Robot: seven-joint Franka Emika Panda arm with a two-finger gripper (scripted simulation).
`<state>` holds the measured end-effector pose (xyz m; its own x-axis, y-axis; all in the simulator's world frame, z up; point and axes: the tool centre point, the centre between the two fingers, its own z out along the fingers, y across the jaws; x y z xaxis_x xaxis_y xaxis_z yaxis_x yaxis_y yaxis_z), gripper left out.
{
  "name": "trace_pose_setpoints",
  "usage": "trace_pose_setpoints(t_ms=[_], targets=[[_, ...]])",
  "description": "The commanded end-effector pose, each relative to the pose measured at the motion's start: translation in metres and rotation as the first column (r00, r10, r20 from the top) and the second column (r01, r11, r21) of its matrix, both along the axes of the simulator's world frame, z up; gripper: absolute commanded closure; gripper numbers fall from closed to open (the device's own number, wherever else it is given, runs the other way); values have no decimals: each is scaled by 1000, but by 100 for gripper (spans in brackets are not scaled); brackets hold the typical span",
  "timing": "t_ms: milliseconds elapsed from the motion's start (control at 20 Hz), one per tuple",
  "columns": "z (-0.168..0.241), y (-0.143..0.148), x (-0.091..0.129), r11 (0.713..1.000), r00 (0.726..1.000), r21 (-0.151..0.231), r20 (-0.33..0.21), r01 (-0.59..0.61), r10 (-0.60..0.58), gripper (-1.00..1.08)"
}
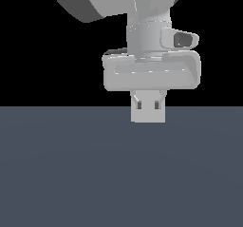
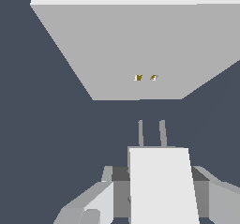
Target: Plug the charger into the wall socket.
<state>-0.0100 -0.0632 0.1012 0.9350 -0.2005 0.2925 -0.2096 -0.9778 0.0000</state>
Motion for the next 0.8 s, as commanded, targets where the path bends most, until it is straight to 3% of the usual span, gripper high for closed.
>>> trace_pose_setpoints(t_ms=[0, 750], targets=[[1, -1, 0, 1000, 1000, 0, -1, 5, -5, 108], [-1, -1, 6, 1000, 1000, 0, -1, -4, 4, 108]])
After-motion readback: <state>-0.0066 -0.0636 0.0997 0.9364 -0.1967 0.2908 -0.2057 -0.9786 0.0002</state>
